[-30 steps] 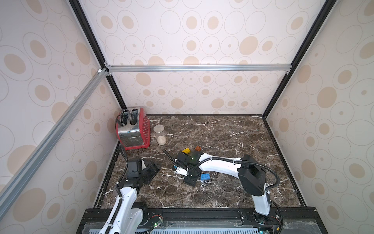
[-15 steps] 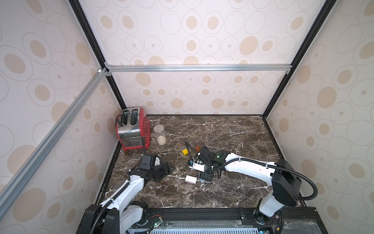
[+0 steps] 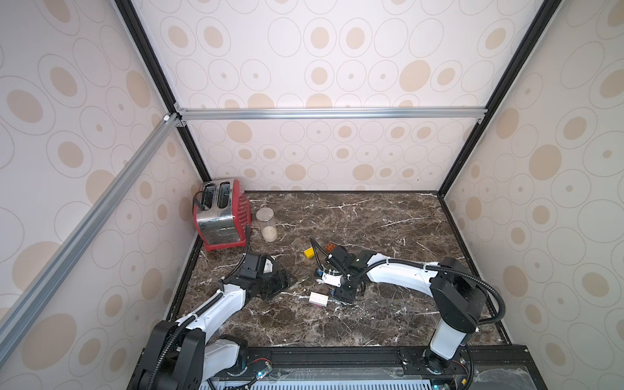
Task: Assemble a heart with lego
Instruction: Pick up the lego brick from the center of the board.
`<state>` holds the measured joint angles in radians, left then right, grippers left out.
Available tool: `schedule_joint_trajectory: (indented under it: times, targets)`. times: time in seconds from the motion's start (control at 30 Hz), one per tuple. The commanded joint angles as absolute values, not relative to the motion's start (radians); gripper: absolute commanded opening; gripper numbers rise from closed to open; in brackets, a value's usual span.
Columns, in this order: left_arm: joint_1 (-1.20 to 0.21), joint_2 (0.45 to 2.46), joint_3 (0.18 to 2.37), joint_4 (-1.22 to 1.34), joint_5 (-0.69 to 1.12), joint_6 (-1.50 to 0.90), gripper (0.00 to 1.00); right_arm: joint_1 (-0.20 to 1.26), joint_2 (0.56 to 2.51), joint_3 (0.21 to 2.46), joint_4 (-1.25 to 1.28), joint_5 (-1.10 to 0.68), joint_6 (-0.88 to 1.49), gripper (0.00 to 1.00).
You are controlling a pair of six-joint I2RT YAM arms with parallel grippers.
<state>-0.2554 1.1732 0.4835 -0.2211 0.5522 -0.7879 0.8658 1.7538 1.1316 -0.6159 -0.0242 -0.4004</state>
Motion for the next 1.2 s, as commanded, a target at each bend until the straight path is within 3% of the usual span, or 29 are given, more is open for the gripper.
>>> schedule_joint_trajectory:
  times: [0.0, 0.37, 1.17]
  targets:
    - [-0.261, 1.182, 0.521, -0.205, 0.552, -0.774, 0.77, 0.829, 1.706, 1.149, -0.634, -0.062, -0.359, 0.70]
    - [-0.260, 1.232, 0.532, -0.164, 0.554, -0.782, 0.76, 0.628, 1.673, 1.107, -0.665, 0.022, -0.067, 0.70]
    - [-0.267, 1.239, 0.526, -0.158, 0.552, -0.800, 0.76, 0.646, 1.870, 1.243, -0.612, -0.016, -0.351, 0.59]
